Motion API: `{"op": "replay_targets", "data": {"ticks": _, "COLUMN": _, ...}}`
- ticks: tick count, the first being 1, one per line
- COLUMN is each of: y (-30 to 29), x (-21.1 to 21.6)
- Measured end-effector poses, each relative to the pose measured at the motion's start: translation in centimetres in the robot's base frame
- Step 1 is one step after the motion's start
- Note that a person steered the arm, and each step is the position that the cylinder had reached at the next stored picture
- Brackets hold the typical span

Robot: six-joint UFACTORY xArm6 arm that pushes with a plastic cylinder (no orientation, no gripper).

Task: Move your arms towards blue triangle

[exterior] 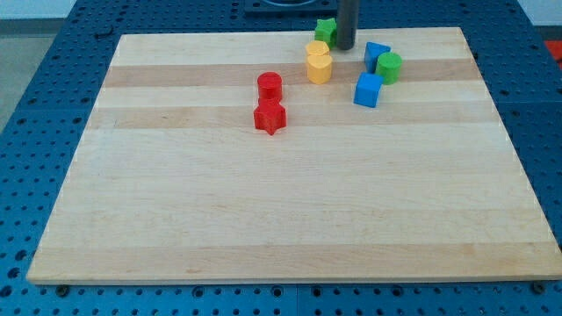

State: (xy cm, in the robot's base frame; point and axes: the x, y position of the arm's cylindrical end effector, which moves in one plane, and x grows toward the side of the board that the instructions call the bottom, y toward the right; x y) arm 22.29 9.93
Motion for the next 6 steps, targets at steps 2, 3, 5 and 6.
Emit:
{"op": "replay_targets", "data": {"ticks": 2, "y": 4.3, "x": -0.4}}
{"op": "replay_targets", "data": {"ticks": 3, "y": 5.6, "x": -0.4}}
{"op": "replay_targets", "data": {"ticks": 5, "y": 5.6, "x": 1.2}}
{"op": "replay_targets", "data": {"ticks": 6, "y": 5.5, "x": 1.7}}
